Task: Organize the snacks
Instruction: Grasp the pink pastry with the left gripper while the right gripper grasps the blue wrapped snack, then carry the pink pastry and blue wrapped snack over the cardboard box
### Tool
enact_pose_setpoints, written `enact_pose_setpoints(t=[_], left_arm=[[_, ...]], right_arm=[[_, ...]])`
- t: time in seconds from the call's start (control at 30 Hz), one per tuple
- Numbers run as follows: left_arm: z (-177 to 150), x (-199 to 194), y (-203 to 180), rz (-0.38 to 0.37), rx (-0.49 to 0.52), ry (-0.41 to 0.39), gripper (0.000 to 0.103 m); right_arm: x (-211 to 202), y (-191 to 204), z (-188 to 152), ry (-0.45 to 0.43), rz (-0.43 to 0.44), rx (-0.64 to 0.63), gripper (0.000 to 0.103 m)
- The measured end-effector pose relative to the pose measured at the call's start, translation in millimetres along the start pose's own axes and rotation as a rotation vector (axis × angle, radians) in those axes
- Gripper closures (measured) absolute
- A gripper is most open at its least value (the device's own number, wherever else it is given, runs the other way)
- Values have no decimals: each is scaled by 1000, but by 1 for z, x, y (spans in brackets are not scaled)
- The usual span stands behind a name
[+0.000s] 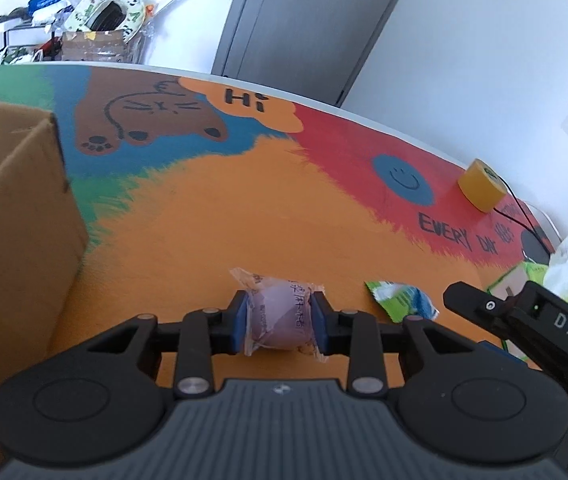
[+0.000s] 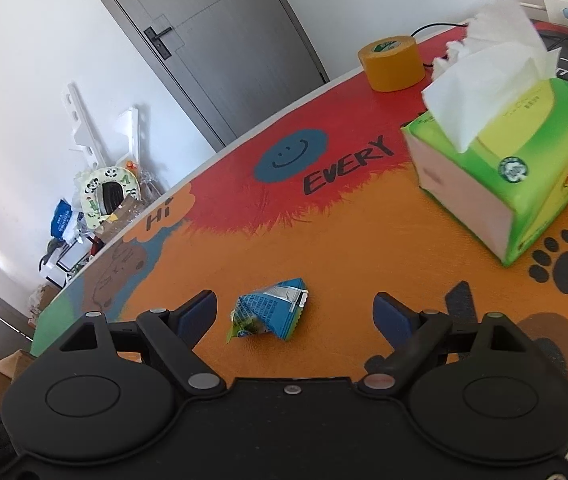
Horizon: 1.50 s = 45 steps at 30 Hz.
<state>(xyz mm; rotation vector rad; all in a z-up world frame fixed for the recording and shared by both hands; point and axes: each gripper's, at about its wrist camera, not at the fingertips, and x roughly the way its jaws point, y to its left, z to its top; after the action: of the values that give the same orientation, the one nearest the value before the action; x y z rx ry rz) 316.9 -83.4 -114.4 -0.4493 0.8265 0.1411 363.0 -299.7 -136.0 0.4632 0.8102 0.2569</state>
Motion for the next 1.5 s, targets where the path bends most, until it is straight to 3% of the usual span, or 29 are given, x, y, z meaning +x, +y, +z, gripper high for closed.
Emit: enact_pose_setpoints(t=[0.37,0.47,0.53,0.63,0.93,1.5], left_arm=[[5,5,13,12,-20,-14,68],[3,6,7,36,4,-19,66],[2,8,4,44,13,-20,66],[0,7,3,26,8,-11,67],[-19,-14,-2,-35,8,0,71],[-29,-104,3,-92,23,-143,71]], right_arm=[[26,29,-6,16,-49,-121,18],[30,36,-11,3,-91,-180,27],[29,39,-12,-3,-122,-205,54],[23,30,-11,12,-97,-167,67],[-11,11,-31,-14,-72,-105,69],[-81,40,-56,-117,15,-121,69]])
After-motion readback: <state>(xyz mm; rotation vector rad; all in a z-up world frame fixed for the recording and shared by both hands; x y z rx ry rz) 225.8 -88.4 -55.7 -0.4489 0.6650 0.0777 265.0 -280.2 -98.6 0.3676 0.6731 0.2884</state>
